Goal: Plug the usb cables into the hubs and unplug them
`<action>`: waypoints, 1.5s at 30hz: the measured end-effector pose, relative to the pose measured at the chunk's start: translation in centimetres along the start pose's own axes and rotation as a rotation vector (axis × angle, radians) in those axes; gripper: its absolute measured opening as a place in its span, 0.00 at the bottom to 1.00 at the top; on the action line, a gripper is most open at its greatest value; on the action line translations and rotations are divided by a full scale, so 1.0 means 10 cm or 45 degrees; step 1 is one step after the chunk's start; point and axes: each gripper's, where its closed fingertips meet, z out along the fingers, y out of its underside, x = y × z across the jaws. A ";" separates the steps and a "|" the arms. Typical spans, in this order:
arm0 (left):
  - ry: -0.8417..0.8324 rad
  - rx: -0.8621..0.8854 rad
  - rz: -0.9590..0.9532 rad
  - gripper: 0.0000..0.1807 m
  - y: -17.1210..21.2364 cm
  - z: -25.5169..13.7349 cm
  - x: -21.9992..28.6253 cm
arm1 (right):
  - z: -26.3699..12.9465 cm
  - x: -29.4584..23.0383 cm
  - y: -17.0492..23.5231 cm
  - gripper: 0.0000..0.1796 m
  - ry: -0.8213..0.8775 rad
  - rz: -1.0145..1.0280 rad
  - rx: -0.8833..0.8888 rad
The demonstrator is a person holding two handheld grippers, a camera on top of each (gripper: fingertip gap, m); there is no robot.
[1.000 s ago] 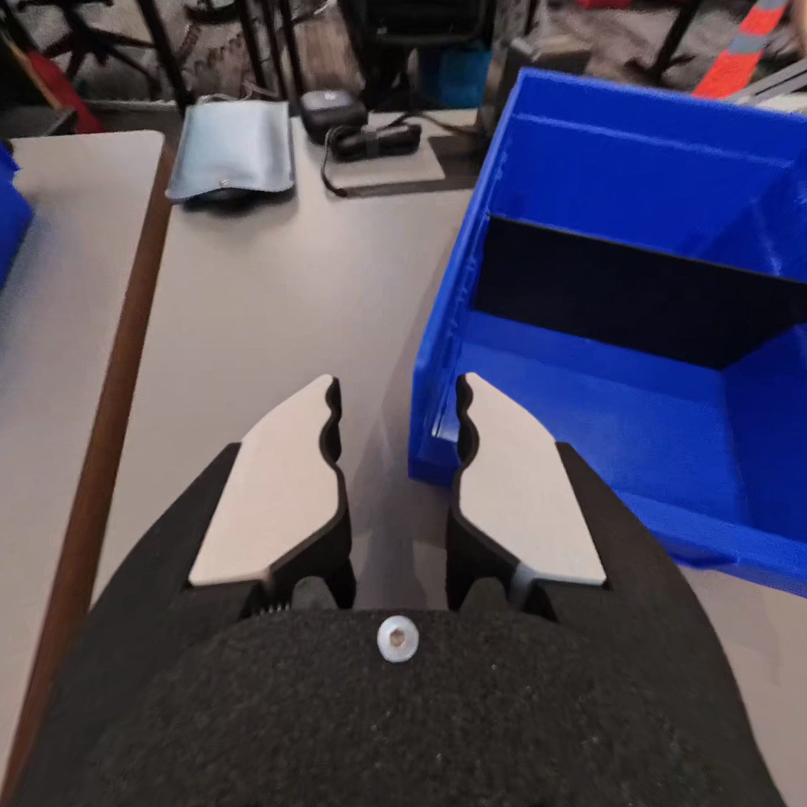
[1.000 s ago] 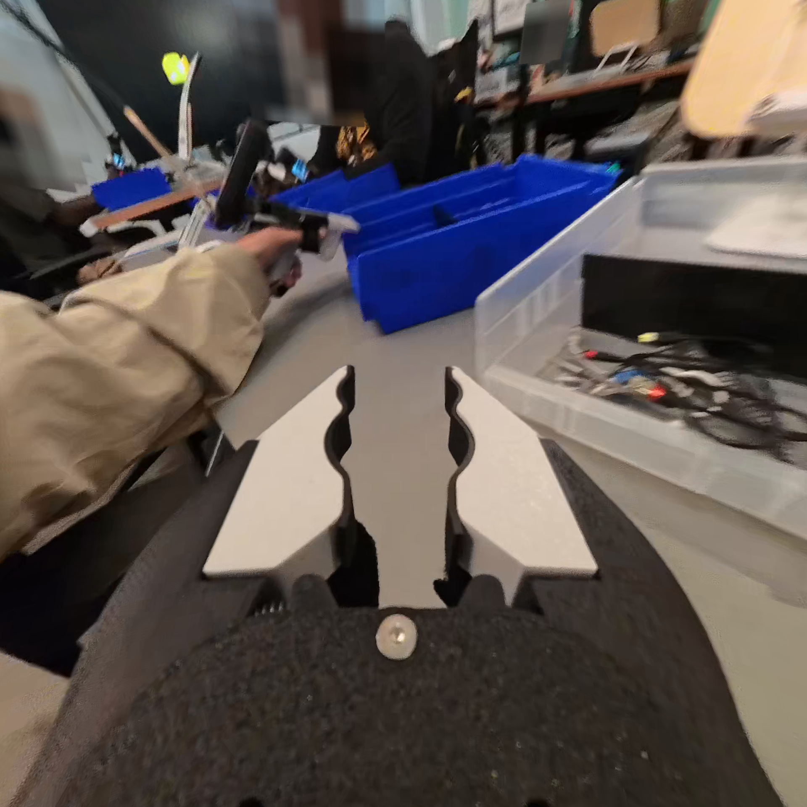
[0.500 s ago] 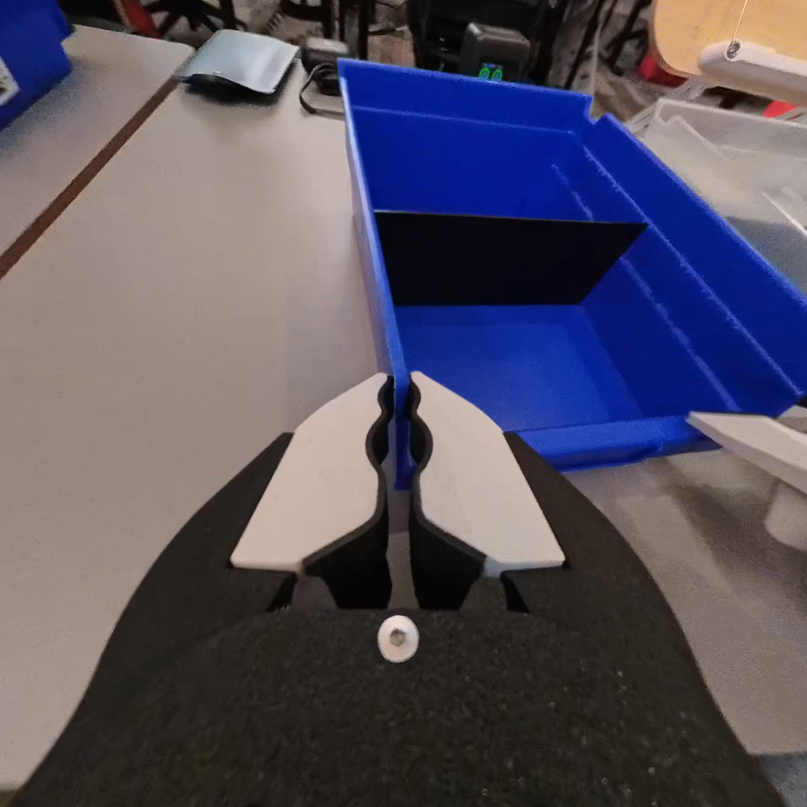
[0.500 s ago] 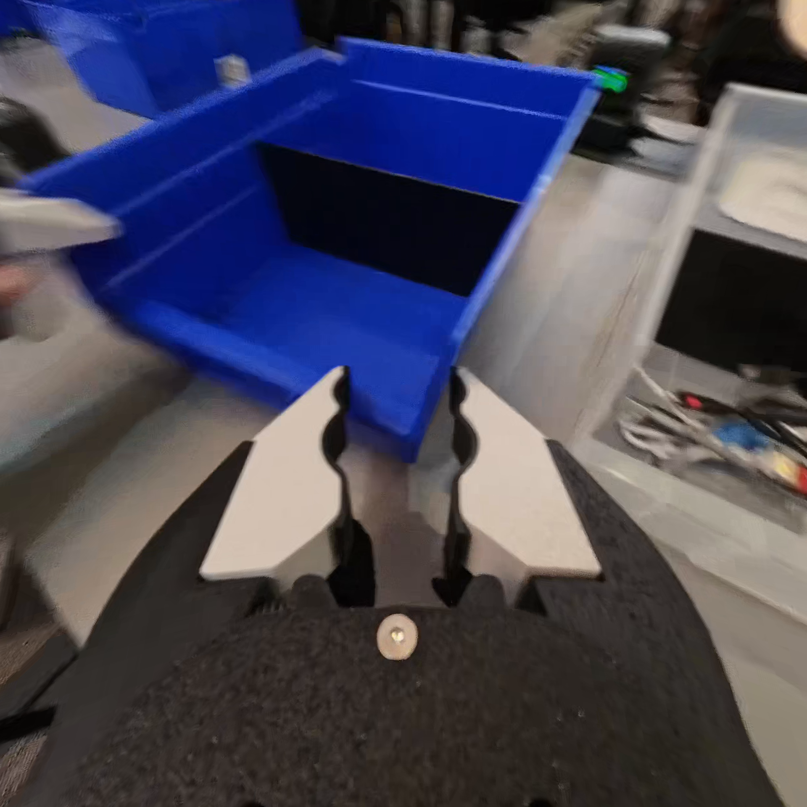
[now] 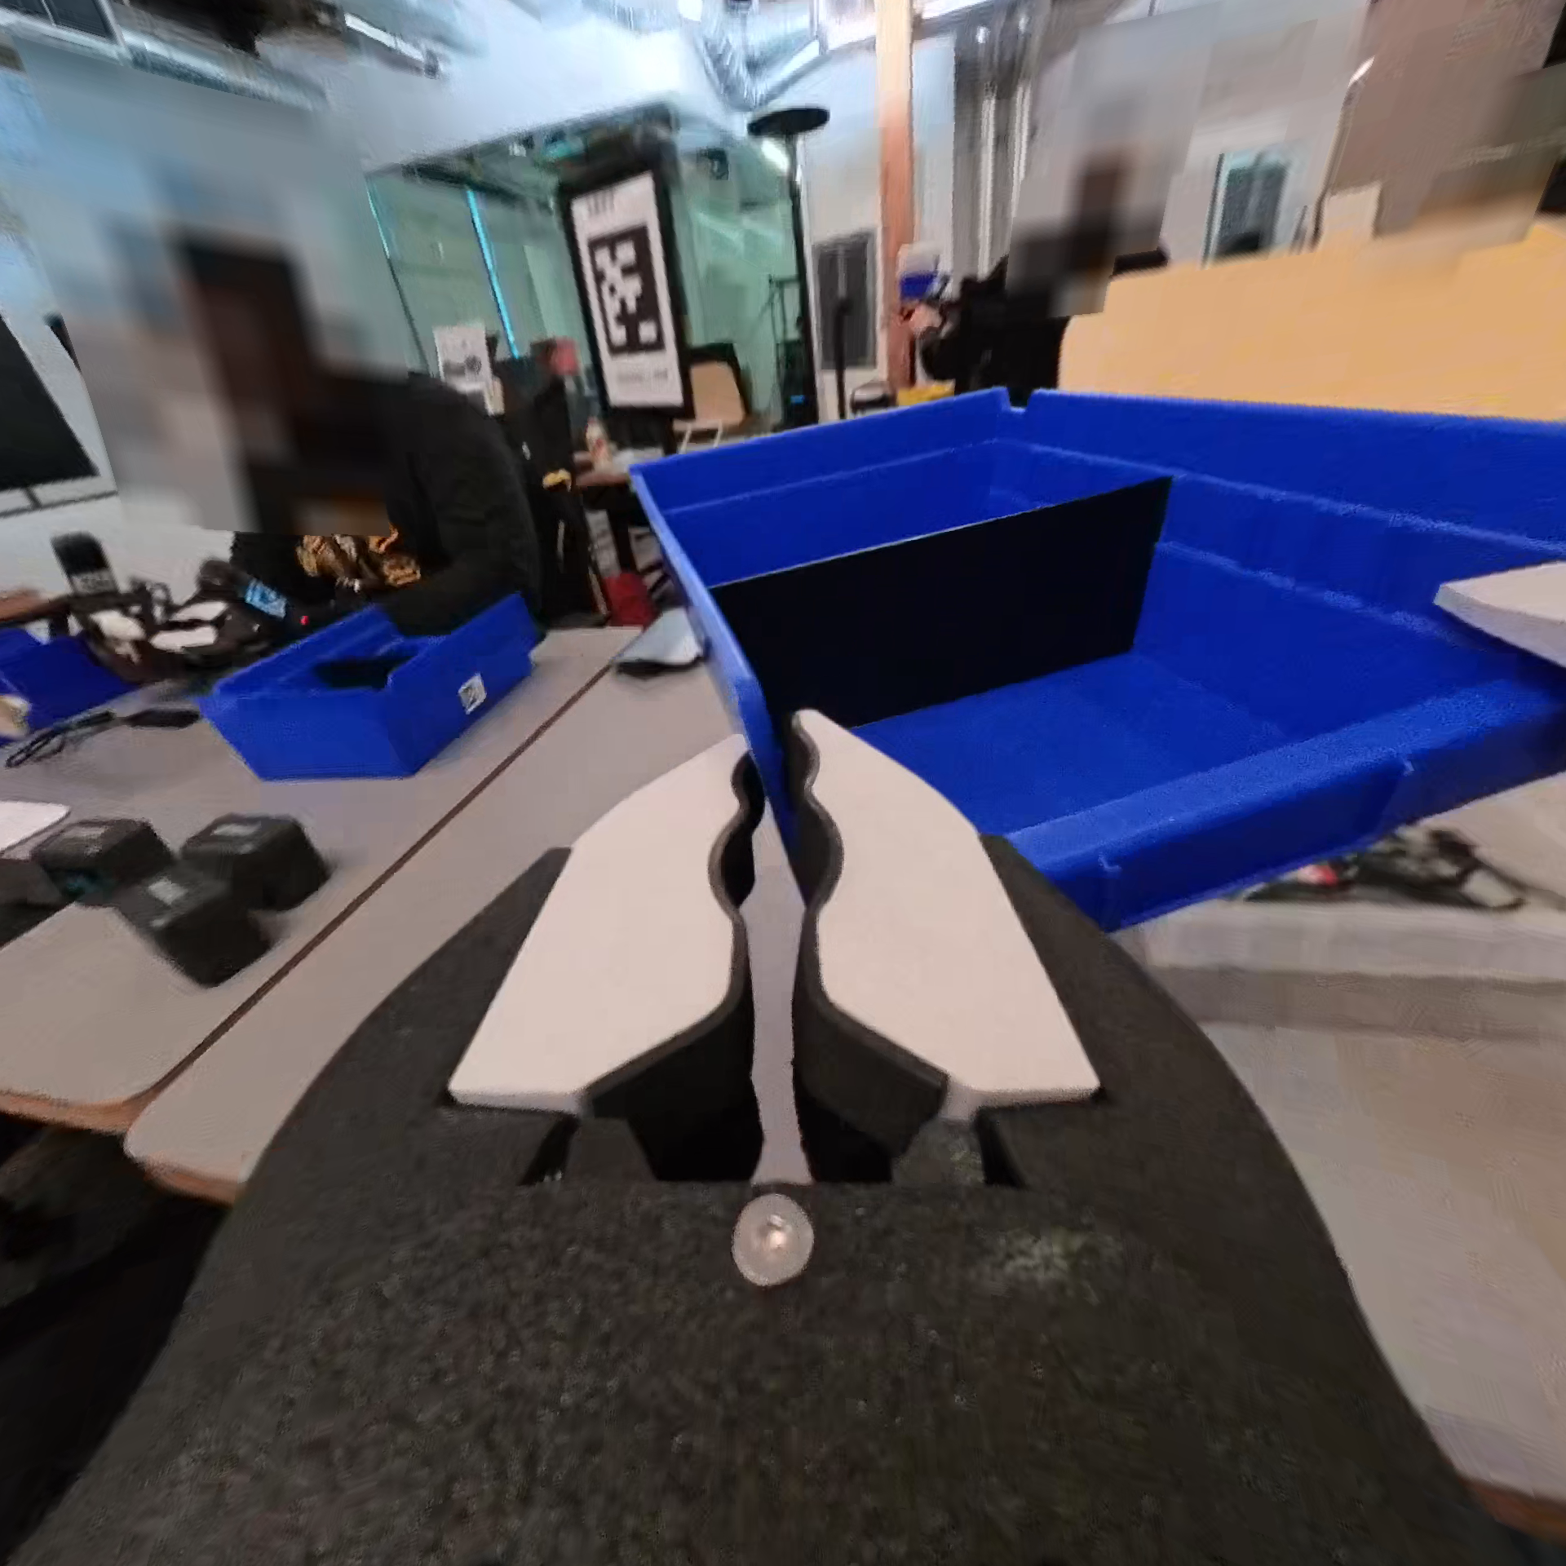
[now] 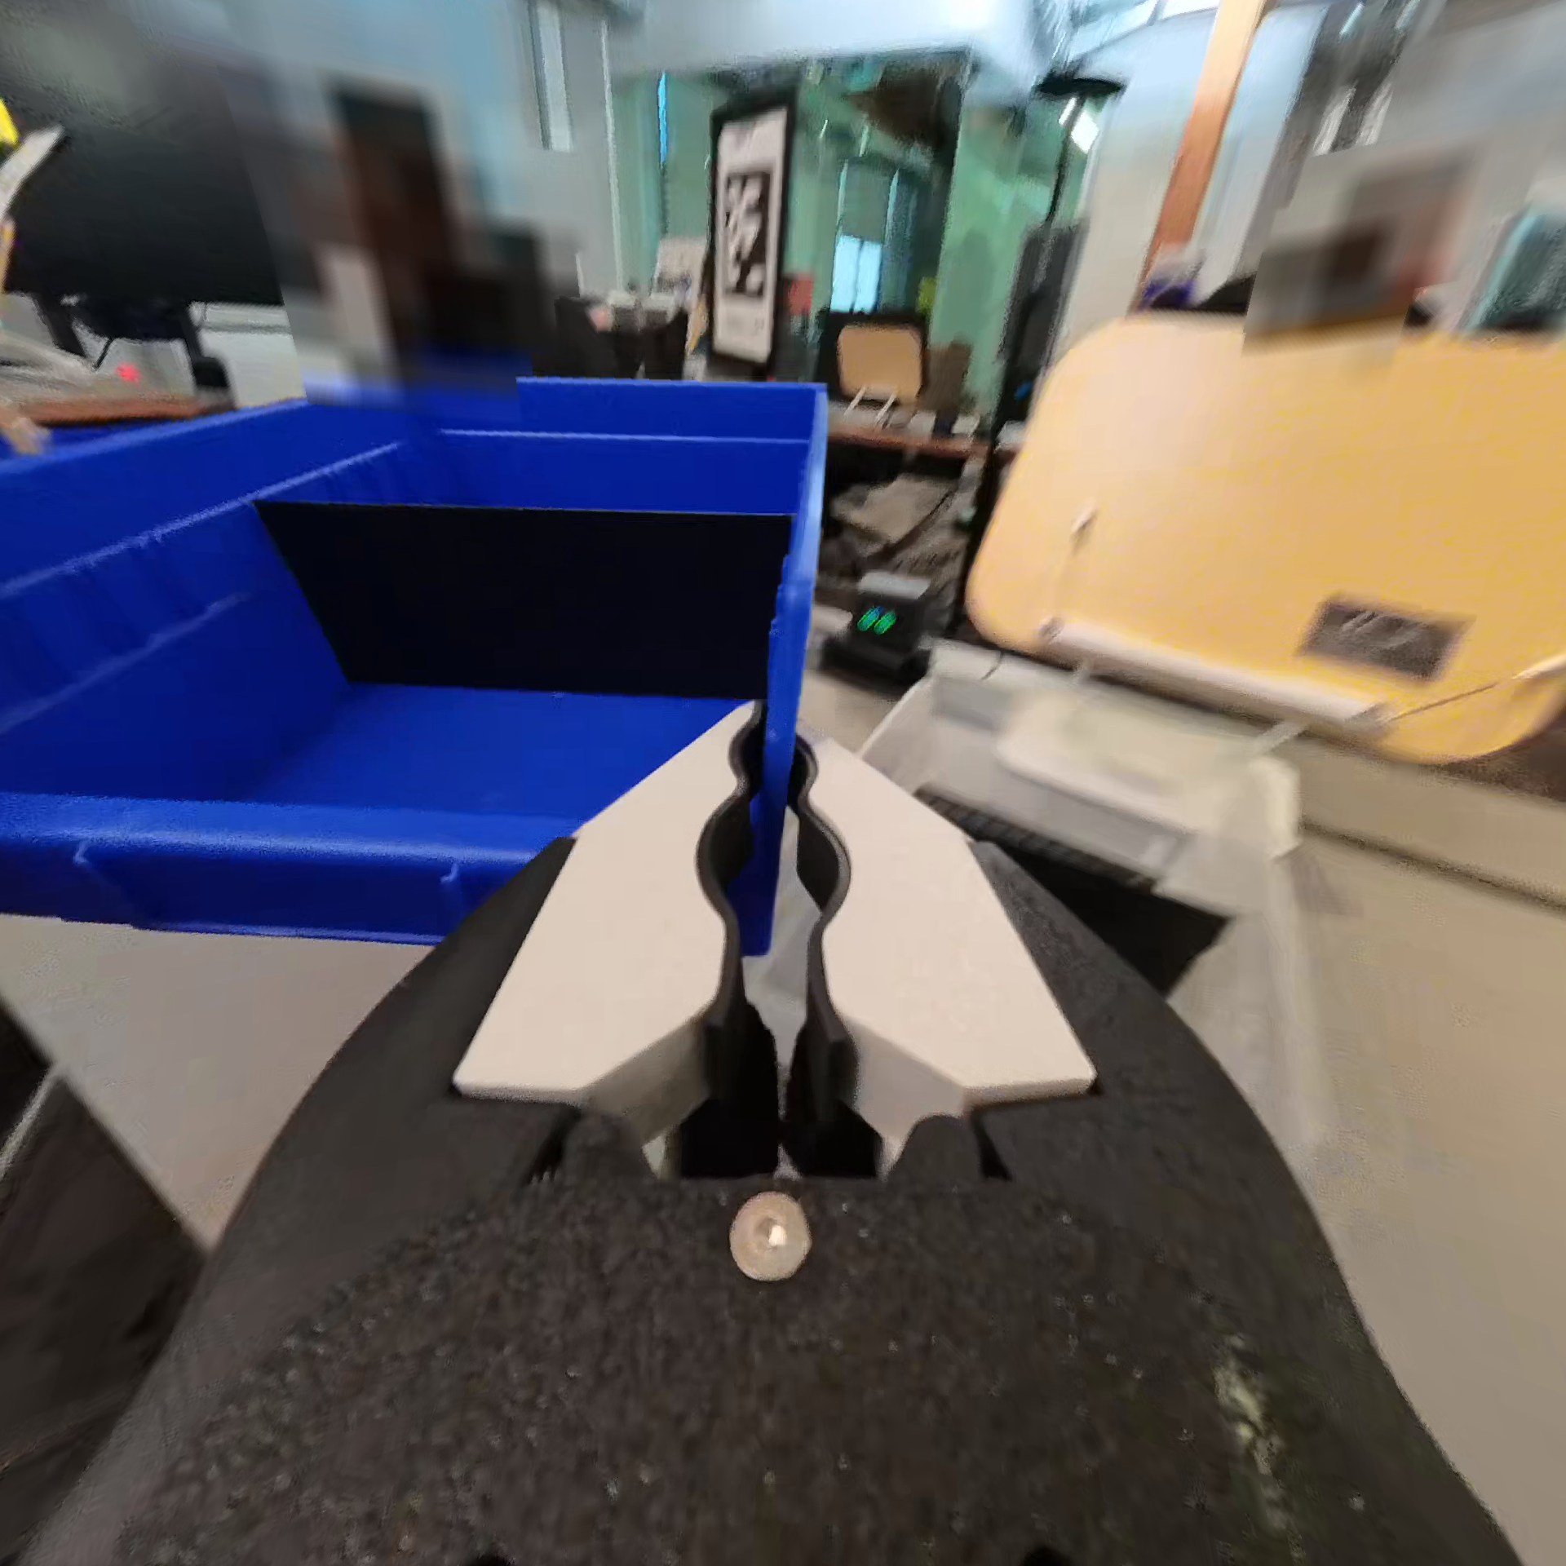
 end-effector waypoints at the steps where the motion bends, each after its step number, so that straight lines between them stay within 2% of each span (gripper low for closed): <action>1: 0.040 0.052 -0.020 0.02 -0.20 0.05 0.19 | -0.10 0.22 -0.18 0.01 0.040 -0.012 0.049; 4: 0.258 0.119 -0.062 0.03 -0.61 0.37 1.04 | -0.38 1.13 -0.51 0.02 0.221 0.014 0.115; 7: 0.512 0.083 -0.040 0.03 -0.66 0.66 2.21 | -0.77 2.24 -0.49 0.01 0.475 0.043 0.112; 9: 0.644 0.044 -0.032 0.04 -0.55 0.72 3.01 | -1.09 2.93 -0.24 0.01 0.626 0.009 0.048; 13: 0.768 0.015 0.040 0.03 -0.17 0.76 4.32 | -1.62 4.00 0.65 0.01 0.797 0.208 -0.140; 18: 0.836 -0.140 0.055 0.03 0.49 0.91 5.09 | -1.82 4.55 1.55 0.01 0.852 0.297 -0.332; 22: 0.890 -0.313 0.025 0.04 1.00 0.92 5.27 | -1.71 4.78 1.84 0.01 0.856 0.327 -0.449; 24: 0.954 -0.383 -0.050 0.05 1.11 0.87 5.29 | -1.67 4.80 2.10 0.03 0.827 0.373 -0.589; 26: 0.988 -0.420 -0.048 0.09 1.12 0.82 5.25 | -1.60 4.77 2.08 0.02 0.743 0.435 -0.537; 28: 1.092 -0.490 -0.069 0.12 1.12 0.70 5.25 | -1.62 4.79 2.08 0.02 0.767 0.442 -0.552; 29: 1.138 -0.525 -0.081 0.14 1.10 0.64 5.21 | -1.64 4.79 2.03 0.05 0.787 0.436 -0.548; 30: 1.174 -0.547 -0.096 0.16 1.06 0.58 5.12 | -1.67 4.75 1.91 0.13 0.795 0.427 -0.513; 32: 1.268 -0.531 -0.146 0.21 0.89 0.45 4.81 | -1.75 4.60 1.57 0.22 0.791 0.370 -0.379; 34: 1.286 -0.536 -0.230 0.25 0.77 0.40 4.30 | -1.80 4.28 1.38 0.23 0.736 0.277 -0.297; 36: 1.187 -0.523 -0.283 0.28 0.71 0.48 3.62 | -1.80 3.84 1.35 0.23 0.671 0.228 -0.309; 39: 0.788 -0.473 -0.172 0.29 0.83 0.77 2.45 | -1.64 2.96 1.35 0.24 0.476 0.233 -0.322; 41: 0.583 -0.469 -0.063 0.32 0.97 0.94 1.89 | -1.44 2.38 1.39 0.24 0.342 0.288 -0.334; 43: 0.535 -0.518 -0.041 0.34 1.15 1.08 1.69 | -1.12 1.86 1.40 0.28 0.181 0.302 -0.354; 45: 0.550 -0.592 -0.062 0.35 1.36 1.23 1.69 | -0.75 1.60 1.42 0.31 0.144 0.234 -0.406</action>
